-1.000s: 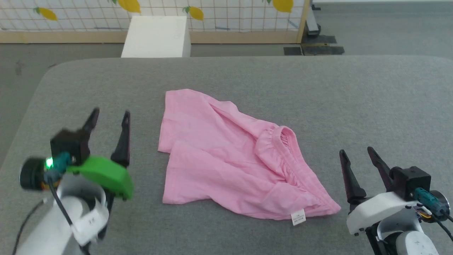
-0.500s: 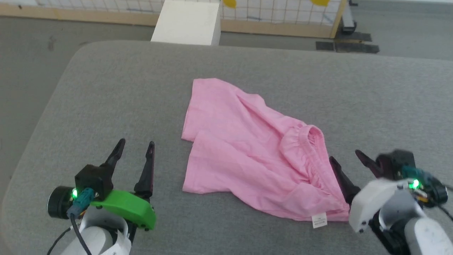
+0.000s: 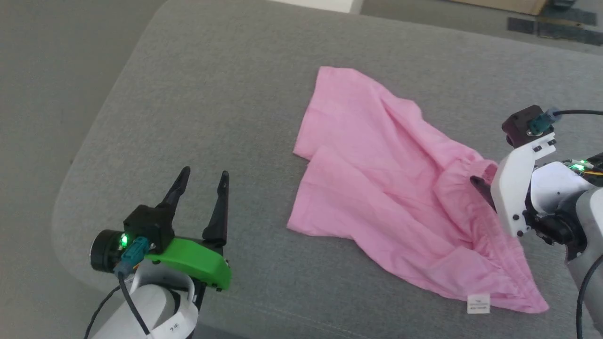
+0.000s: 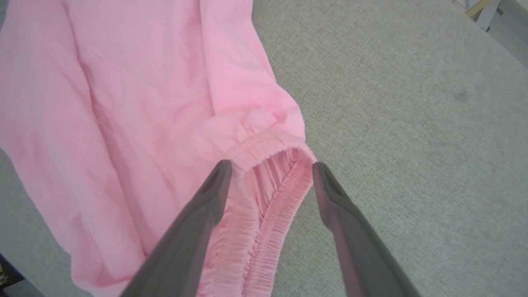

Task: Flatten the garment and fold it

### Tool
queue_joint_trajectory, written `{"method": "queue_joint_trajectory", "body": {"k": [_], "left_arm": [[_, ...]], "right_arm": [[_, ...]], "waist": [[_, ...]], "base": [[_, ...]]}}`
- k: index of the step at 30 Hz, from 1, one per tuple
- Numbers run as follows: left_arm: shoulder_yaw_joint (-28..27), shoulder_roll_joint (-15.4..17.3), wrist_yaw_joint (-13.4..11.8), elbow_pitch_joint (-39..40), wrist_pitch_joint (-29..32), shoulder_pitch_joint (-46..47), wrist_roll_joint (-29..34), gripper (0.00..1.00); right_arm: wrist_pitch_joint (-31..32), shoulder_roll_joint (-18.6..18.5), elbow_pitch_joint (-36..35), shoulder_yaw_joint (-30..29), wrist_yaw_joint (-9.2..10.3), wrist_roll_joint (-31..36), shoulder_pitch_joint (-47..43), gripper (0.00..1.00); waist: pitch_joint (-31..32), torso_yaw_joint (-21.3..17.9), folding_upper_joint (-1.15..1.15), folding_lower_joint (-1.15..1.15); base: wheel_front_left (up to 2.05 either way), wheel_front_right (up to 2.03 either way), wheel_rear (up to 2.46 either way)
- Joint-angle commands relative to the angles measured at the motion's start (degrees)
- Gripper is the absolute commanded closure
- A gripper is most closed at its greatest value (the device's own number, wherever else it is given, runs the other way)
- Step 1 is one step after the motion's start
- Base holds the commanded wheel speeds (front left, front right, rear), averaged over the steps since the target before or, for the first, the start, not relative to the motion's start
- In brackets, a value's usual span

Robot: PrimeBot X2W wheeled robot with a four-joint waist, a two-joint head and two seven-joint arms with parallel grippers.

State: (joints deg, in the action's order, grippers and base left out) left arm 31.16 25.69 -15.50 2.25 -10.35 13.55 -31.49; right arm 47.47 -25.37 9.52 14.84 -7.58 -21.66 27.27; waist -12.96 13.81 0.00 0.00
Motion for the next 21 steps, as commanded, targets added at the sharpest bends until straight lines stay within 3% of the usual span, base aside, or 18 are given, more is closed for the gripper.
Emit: {"method": "queue_joint_trajectory", "body": {"k": [1,12,13,14,15,16,21], "left_arm": [[0.17,-0.6,0.32,-0.42,-0.55,1.19,0.09,0.0],[0.5,-2.51,0.67,-2.47,-1.87,2.94,-0.04,0.0],[0.53,-2.61,0.72,-2.61,-1.93,3.05,-0.07,0.0],[0.63,-2.72,0.83,-2.79,-1.96,3.23,-0.09,0.0],[0.72,-2.79,0.9,-2.96,-1.95,3.4,-0.08,0.0],[0.8,-2.85,0.97,-3.21,-1.92,3.57,-0.1,0.0],[0.96,-2.71,1.22,-4.28,-1.59,3.8,-0.39,0.0]], "right_arm": [[0.98,-0.54,1.36,0.55,0.09,-0.39,1.32,0.0],[-0.59,-2.4,8.12,2.63,0.09,0.48,3.49,0.0],[-0.85,-2.48,8.32,2.8,0.09,0.51,3.44,0.05],[-1.26,-2.58,8.53,2.98,0.09,0.54,3.43,0.59],[-1.9,-2.57,8.67,2.86,0.09,0.62,3.5,0.76],[-2.86,-2.46,8.76,2.59,0.09,0.77,3.62,1.0],[-8.29,-1.85,8.29,1.14,0.09,1.36,3.49,1.0]], "waist": [[-3.6,4.38,0.0,0.0],[-6.91,6.98,0.0,0.0],[-7.01,6.9,0.0,0.0],[-7.08,6.75,0.0,0.0],[-7.04,6.56,0.0,0.0],[-6.84,6.24,0.0,0.0],[-4.49,4.22,0.0,0.0]], "base": [[0.0,0.0,0.0],[0.0,0.0,0.0],[0.0,0.0,0.0],[0.0,0.0,0.0],[0.0,0.0,0.0],[0.0,0.0,0.0],[0.0,0.0,0.0]]}}
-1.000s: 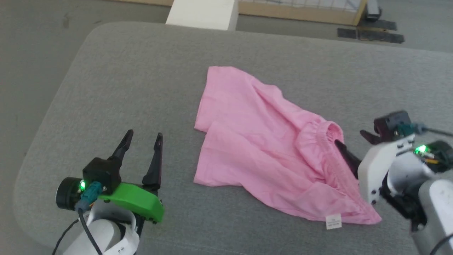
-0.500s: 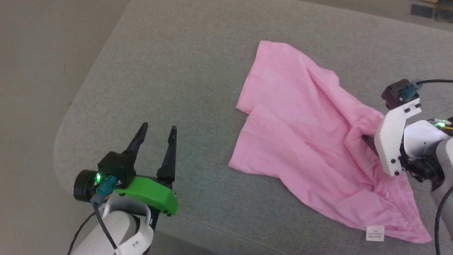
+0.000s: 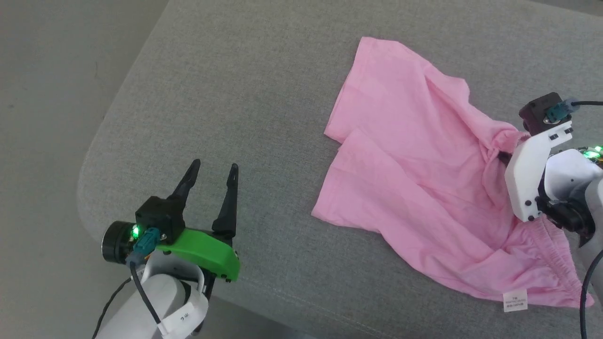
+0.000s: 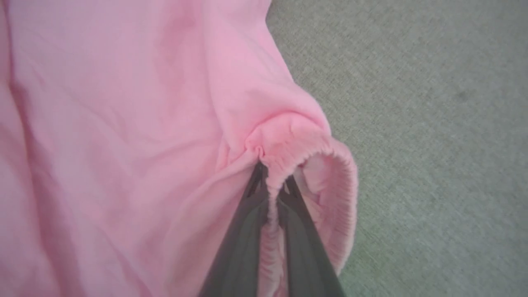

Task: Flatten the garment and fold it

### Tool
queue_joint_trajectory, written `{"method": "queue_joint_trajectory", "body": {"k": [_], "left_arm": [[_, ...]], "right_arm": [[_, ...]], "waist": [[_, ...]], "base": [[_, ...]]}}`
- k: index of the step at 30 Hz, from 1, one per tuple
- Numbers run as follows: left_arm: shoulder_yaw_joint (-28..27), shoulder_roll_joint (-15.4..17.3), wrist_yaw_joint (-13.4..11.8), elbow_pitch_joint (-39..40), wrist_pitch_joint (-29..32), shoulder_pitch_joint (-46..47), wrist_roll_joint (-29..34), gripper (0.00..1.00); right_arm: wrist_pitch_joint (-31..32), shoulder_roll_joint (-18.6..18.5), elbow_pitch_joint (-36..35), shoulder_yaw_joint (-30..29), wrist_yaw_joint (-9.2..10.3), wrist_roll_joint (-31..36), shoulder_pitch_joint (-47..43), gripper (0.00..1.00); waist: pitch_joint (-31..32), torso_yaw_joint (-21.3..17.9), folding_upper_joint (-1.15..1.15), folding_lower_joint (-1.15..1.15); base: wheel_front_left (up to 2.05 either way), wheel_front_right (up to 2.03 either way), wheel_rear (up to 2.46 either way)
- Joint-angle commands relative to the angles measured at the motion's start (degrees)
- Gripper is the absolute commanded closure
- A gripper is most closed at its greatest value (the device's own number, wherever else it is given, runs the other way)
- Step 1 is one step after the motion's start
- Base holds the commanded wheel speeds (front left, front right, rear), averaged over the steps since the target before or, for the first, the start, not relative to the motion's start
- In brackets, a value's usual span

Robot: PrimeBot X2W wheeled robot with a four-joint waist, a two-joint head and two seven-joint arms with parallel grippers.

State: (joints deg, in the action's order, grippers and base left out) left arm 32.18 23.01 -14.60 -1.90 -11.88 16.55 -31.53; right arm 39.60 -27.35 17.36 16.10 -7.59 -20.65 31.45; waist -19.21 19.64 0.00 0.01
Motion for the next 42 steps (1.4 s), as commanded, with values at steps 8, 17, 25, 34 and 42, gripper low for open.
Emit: {"method": "queue_joint_trajectory", "body": {"k": [8,17,25,34,42], "left_arm": [[0.07,1.65,0.1,0.09,1.3,-0.88,-0.87,0.0],[0.26,3.03,-0.38,2.75,3.15,-1.43,-1.1,0.0],[1.16,2.14,-0.22,4.15,3.28,0.27,-0.61,0.0],[1.54,0.68,0.16,3.06,1.98,2.34,-0.42,0.0],[1.62,0.21,0.26,1.57,1.62,3.24,-0.6,0.0]], "right_arm": [[-5.39,0.37,-6.06,-4.54,0.1,-0.67,-5.07,1.0],[-2.67,-2.69,-13.15,-13.18,0.1,0.77,-9.68,1.0],[-1.51,-8.62,-7.55,-14.94,0.1,2.04,-5.1,1.0],[-5.43,-11.03,8.36,-13.0,0.1,5.92,5.92,0.18],[-11.38,-9.72,18.22,-7.7,0.1,7.92,9.71,0.0]], "waist": [[7.17,-6.76,0.0,-0.01],[8.13,-9.51,0.0,-0.01],[3.46,-7.3,0.0,-0.01],[-0.27,-4.25,0.0,-0.01],[2.02,-4.98,0.0,-0.01]], "base": [[0.0,0.0,0.0],[0.0,0.0,0.0],[0.0,0.0,0.0],[0.0,0.0,0.0],[0.0,0.0,0.0]]}}
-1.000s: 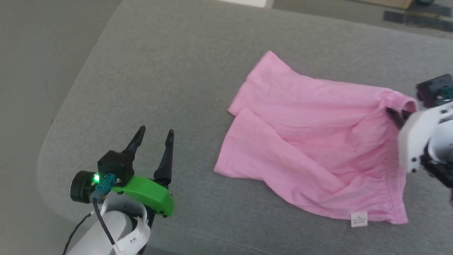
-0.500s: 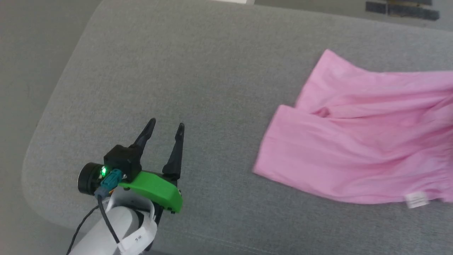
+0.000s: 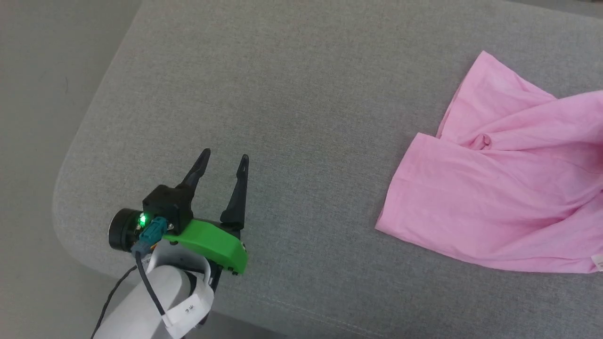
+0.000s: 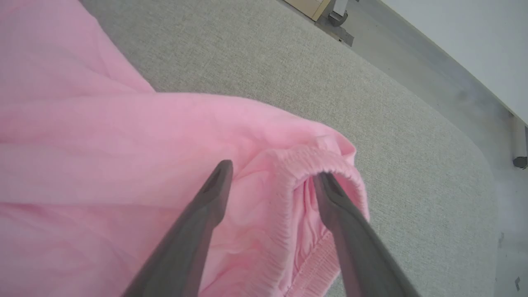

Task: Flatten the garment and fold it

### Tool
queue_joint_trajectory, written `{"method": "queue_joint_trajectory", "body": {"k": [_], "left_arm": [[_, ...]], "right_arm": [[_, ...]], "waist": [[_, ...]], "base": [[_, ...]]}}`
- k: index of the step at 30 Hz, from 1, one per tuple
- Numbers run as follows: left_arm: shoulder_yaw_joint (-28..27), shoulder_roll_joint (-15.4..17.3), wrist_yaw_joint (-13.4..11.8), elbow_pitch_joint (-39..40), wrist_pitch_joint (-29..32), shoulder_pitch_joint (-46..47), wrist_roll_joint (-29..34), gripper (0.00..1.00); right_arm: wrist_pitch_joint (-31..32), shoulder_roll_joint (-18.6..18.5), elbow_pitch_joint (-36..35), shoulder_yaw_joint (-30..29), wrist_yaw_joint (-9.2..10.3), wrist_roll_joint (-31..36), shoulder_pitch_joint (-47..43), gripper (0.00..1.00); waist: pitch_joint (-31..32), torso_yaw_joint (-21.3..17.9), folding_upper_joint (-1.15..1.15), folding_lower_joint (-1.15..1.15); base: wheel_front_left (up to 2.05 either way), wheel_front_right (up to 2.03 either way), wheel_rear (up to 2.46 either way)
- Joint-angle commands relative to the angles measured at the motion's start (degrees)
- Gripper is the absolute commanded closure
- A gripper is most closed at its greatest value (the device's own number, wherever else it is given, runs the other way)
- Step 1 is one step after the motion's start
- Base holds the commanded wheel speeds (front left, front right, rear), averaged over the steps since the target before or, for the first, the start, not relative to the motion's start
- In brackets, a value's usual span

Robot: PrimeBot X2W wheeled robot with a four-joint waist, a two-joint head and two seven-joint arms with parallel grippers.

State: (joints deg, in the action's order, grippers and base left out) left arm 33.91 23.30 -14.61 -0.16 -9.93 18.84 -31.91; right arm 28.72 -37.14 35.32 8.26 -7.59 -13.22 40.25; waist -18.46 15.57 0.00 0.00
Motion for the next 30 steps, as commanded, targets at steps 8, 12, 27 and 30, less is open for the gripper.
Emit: {"method": "queue_joint_trajectory", "body": {"k": [8,12,27,30], "left_arm": [[-0.66,1.0,-0.15,-0.27,0.36,-0.27,-1.22,0.0],[-1.4,1.58,-0.66,0.29,0.78,-1.19,-2.14,0.0],[-2.53,3.39,-2.25,2.47,2.69,-5.54,-4.89,0.0],[-2.2,3.52,-2.36,2.54,3.04,-6.43,-5.15,0.0]], "right_arm": [[-9.32,3.1,2.19,3.37,0.1,-2.22,1.53,0.0],[-13.46,4.86,-0.01,4.98,0.1,-7.22,-0.23,0.0],[-29.86,10.66,-17.98,-2.37,0.1,-8.28,-18.6,0.0],[-29.86,13.86,-21.53,-6.17,0.1,-5.78,-23.25,0.0]], "waist": [[7.11,-5.66,0.0,0.0],[9.84,-8.42,0.0,0.0],[14.22,-16.78,0.0,0.0],[14.2,-17.74,0.0,0.0]], "base": [[0.0,0.0,0.0],[0.0,0.0,0.0],[0.0,0.0,0.0],[0.0,0.0,0.0]]}}
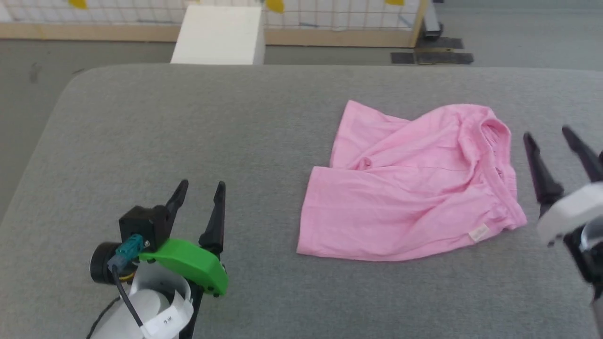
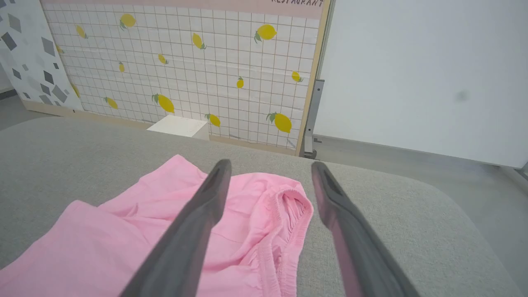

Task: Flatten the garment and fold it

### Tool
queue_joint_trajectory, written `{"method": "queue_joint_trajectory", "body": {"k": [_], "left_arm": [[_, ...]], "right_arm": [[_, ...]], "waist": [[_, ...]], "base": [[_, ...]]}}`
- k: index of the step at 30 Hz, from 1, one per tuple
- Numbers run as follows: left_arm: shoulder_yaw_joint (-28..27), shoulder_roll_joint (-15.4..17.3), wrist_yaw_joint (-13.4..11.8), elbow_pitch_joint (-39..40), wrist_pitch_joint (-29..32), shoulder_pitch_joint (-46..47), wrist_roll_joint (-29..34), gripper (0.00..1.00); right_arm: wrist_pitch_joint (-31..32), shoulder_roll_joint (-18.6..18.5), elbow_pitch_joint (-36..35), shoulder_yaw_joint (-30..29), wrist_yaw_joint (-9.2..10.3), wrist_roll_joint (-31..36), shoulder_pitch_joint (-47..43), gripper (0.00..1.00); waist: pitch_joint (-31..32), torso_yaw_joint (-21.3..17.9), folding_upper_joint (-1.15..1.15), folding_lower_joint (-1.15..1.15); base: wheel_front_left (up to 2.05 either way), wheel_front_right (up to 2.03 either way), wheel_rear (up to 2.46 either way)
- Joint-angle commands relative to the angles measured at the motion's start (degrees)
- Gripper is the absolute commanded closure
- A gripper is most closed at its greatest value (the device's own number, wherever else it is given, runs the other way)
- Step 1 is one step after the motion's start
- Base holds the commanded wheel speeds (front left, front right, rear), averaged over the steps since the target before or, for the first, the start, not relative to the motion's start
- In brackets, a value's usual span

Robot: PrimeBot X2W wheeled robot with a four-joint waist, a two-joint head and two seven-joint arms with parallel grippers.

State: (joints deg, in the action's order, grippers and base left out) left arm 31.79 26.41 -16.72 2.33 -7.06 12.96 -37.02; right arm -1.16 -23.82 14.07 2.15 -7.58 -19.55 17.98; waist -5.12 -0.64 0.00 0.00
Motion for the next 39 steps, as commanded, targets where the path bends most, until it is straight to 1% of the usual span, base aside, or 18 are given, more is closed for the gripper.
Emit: {"method": "queue_joint_trajectory", "body": {"k": [1,5,10,14,15,18,20,26,29,35,39], "left_arm": [[0.0,0.45,-0.35,0.11,0.2,-0.86,-0.09,0.0],[0.78,0.45,-0.27,0.37,0.6,-1.7,-0.19,0.0],[2.38,0.19,0.08,0.24,2.52,-2.73,-0.83,0.0],[4.79,0.72,1.19,0.9,6.89,-1.63,-0.87,0.0],[6.56,0.96,2.2,1.57,11.0,-0.28,-1.31,0.0],[9.62,1.36,3.44,2.22,19.08,2.27,-2.09,0.0],[10.75,1.01,3.11,2.44,23.91,3.76,-2.98,0.0],[12.77,-0.14,1.33,1.52,33.18,7.39,-4.07,0.0],[13.37,-0.51,0.56,0.36,35.39,8.66,-3.8,0.0],[12.94,-1.47,-2.16,-2.73,35.57,10.43,-2.28,0.0],[13.45,-1.39,-2.31,-4.32,36.68,10.7,-2.25,0.0]], "right_arm": [[0.35,1.89,-1.57,-1.24,0.09,1.57,-2.59,0.0],[1.31,7.11,-6.83,-5.31,0.09,5.0,-8.16,0.0],[2.54,13.12,-12.32,-8.62,0.09,7.97,-12.92,0.0],[3.47,16.03,-15.89,-10.54,0.09,9.78,-14.59,0.0],[4.06,16.72,-17.43,-11.31,0.09,10.34,-14.96,0.0],[4.71,17.14,-19.06,-12.25,0.09,11.02,-15.17,0.0],[4.91,17.24,-19.68,-12.73,0.09,11.36,-15.14,0.0],[4.93,17.77,-20.18,-13.43,0.09,12.06,-14.77,0.0],[4.7,18.12,-20.05,-13.57,0.09,12.47,-14.66,0.0],[4.14,18.67,-19.52,-13.63,0.09,13.09,-14.39,0.0],[3.85,18.95,-19.25,-13.61,0.09,13.37,-14.07,0.0]], "waist": [[0.83,-1.86,0.0,0.0],[0.69,-2.39,0.0,0.0],[-0.27,-3.34,0.0,0.0],[-1.9,-4.14,0.0,0.0],[-2.97,-4.53,0.0,0.0],[-4.64,-5.18,0.0,0.0],[-5.67,-5.59,0.0,0.0],[-8.08,-6.96,0.0,0.0],[-9.03,-7.55,0.0,0.0],[-10.58,-8.51,0.0,0.0],[-11.59,-8.96,0.0,0.0]], "base": [[0.0,0.0,0.0],[0.0,0.0,0.0],[0.0,0.0,0.0],[0.0,0.0,0.0],[0.0,0.0,0.0],[0.0,0.0,0.0],[0.0,0.0,0.0],[0.0,0.0,0.0],[0.0,0.0,0.0],[0.0,0.0,0.0],[0.0,0.0,0.0]]}}
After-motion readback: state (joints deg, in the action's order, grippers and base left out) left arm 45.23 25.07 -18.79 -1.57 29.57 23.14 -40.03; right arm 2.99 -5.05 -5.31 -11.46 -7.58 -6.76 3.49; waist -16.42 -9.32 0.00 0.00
